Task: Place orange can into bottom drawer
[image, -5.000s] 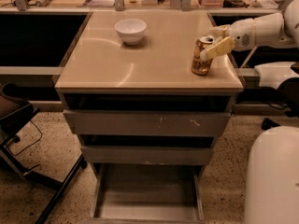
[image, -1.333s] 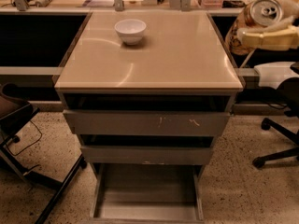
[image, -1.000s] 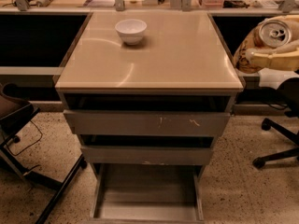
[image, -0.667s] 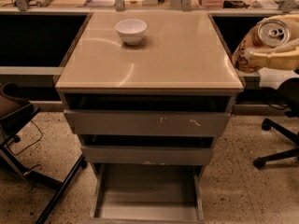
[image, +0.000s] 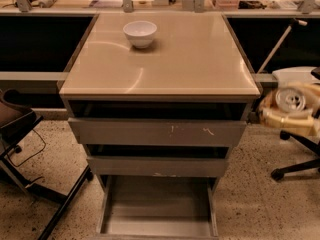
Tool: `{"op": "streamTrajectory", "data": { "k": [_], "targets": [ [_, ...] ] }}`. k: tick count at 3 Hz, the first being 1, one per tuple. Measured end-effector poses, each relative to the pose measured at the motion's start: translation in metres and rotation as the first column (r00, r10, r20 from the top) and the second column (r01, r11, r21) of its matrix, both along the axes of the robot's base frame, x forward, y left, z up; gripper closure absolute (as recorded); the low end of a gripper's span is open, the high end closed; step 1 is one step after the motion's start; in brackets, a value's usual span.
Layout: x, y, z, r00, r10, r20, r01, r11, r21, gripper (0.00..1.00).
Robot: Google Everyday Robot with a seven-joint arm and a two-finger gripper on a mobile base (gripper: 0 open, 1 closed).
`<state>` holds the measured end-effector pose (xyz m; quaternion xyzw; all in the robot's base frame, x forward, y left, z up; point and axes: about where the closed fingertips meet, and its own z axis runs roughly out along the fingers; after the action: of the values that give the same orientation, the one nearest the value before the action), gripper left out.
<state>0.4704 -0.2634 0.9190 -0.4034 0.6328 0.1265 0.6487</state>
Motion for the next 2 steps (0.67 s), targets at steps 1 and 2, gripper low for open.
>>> {"op": "streamTrajectory", "data": {
  "k": [1,2],
  "targets": [
    [-0.029,-0.016,-0.074,0.9948,-0.082,-0.061,0.081,0.997,-0.013,1.0],
    [-0.038,-0.026,-0.124,0.9857,-0.119,-0.119,0.118,0.993,-0.017,1.0]
  ]
}}
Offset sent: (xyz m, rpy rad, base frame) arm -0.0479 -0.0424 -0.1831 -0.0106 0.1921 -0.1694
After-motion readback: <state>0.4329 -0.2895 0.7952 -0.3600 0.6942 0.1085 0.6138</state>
